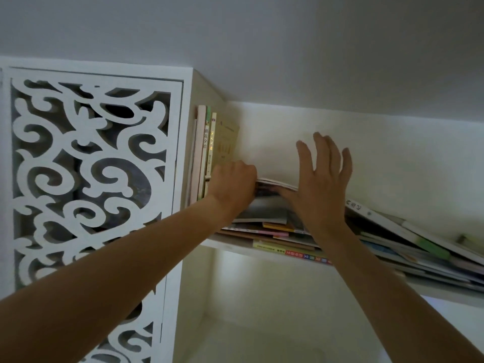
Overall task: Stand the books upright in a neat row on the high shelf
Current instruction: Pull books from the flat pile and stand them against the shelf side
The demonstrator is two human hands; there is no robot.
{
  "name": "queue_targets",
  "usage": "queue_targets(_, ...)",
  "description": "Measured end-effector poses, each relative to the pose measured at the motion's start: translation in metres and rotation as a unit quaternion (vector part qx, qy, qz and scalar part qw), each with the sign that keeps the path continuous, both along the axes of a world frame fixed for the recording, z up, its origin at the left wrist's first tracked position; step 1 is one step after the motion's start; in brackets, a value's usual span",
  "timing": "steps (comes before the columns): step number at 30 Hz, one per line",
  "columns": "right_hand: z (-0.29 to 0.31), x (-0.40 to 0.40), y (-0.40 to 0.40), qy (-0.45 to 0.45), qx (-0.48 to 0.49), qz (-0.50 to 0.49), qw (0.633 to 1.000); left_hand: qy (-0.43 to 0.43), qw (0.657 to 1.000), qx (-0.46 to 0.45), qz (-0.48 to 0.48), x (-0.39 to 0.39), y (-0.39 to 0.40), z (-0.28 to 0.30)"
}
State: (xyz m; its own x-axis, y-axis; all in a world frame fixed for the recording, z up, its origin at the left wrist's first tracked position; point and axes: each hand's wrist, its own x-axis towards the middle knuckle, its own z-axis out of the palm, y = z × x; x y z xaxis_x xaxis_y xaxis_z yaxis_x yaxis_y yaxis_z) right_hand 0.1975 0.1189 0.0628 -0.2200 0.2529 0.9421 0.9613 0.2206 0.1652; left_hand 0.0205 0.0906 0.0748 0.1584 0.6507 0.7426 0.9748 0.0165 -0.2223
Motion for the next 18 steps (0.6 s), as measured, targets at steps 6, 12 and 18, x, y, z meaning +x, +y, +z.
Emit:
queue_targets(6, 0.020, 0.041, -0.003, 0.005, -0.418, -0.020, 0.908, 0.014, 0.998, 0.012, 0.060, 0.011, 0.006, 0.016)
queue_targets(12, 0.030, 0.076, -0.010, 0.105, -0.410, 0.032, 0.905, -0.015, 0.999, 0.016, 0.023, 0.009, 0.018, 0.023)
queue_targets(18, 0.035, 0.107, -0.021, 0.115, -0.384, 0.040, 0.915, -0.029, 0.999, 0.021, 0.020, 0.009, 0.023, 0.027)
